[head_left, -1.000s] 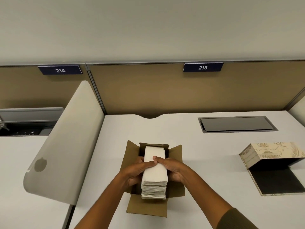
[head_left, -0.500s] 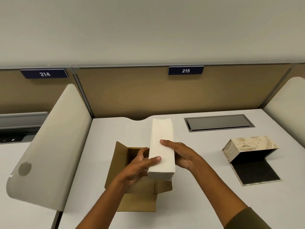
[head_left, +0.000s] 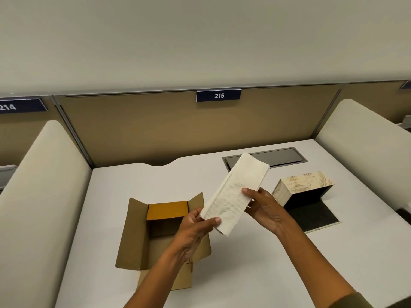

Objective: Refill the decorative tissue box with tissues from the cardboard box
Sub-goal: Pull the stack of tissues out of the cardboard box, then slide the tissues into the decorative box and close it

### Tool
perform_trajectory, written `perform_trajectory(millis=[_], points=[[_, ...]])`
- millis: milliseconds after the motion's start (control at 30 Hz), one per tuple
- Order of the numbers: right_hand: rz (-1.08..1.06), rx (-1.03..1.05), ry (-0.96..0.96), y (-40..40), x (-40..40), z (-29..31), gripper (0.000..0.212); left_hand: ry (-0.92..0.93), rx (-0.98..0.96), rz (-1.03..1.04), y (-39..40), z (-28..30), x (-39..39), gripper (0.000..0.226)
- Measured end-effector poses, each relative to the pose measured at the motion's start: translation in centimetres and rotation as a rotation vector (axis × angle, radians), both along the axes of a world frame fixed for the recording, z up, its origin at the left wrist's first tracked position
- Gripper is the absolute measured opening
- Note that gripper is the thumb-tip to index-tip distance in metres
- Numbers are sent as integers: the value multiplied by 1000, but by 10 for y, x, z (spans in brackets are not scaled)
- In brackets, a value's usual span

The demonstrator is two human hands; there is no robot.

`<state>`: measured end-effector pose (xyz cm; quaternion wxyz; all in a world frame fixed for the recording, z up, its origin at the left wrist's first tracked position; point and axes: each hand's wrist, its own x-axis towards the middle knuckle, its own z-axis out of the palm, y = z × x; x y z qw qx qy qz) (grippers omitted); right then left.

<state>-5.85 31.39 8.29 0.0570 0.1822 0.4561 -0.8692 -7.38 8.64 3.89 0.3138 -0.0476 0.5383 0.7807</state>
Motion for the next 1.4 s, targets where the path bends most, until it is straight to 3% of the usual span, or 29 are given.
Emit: perform_trajectory(millis=[133,300,433,567,933,1167,1400], points=[[-54,-8,60,33,19,-4,46,21,70,-2,13,-1,-2,64],[-114,88,58,80,47,-5,63,91,29,-13,34,-4,-3,67],[-22,309,-47,117,69,-8,60,212,-91,-58,53,-13,1,66],[74,473,-97,151,88,-25,72,283,-214,-83,76,-24,6,72],[309,901,-73,235,95,-80,82,554,-622,-54,163,-44,41,61],[389,965,-42,273,95,-126,76,543,-764,38,202,-83,77,68],[494,1029,-57,285,113,-164,74,496,-872,68,223,-114,124,61]])
